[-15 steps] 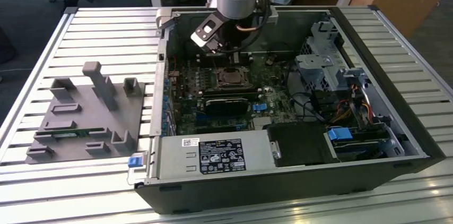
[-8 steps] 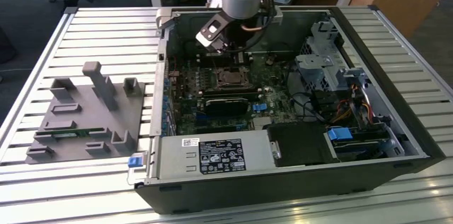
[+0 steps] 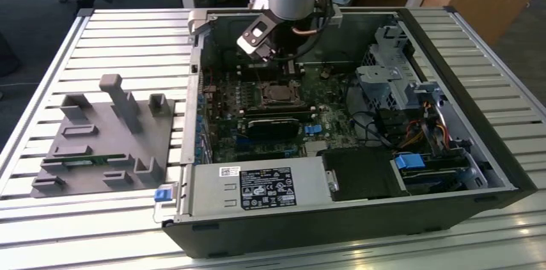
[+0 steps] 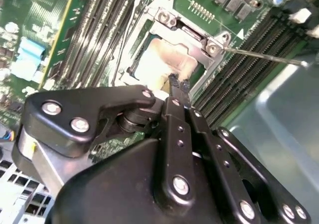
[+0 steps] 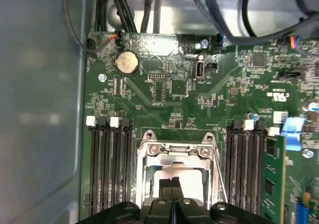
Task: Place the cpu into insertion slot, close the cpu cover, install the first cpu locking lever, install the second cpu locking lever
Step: 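Install the first cpu locking lever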
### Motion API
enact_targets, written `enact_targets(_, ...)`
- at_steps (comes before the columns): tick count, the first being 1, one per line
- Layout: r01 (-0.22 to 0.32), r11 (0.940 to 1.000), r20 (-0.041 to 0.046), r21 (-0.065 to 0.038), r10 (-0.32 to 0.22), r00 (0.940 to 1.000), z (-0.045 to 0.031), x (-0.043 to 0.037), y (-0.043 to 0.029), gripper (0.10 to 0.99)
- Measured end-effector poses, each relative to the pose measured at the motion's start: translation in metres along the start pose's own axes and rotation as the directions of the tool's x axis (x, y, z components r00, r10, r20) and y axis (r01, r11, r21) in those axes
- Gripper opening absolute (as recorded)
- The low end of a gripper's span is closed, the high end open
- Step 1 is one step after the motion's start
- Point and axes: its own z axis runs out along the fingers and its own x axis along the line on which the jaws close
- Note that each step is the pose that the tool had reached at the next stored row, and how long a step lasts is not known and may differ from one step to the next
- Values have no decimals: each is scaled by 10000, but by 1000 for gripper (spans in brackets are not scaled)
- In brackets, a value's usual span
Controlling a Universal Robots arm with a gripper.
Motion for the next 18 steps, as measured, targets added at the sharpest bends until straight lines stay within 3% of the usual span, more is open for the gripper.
enact_targets(12, 0, 10000, 0, 0, 0, 10000, -533, 11, 7, 106)
enact_targets(14, 100, 10000, -1, 0, -100, 10000, -552, 12, 7, 106)
enact_targets(18, 832, 9965, -5, 16, -832, 9965, -553, 12, 7, 106)
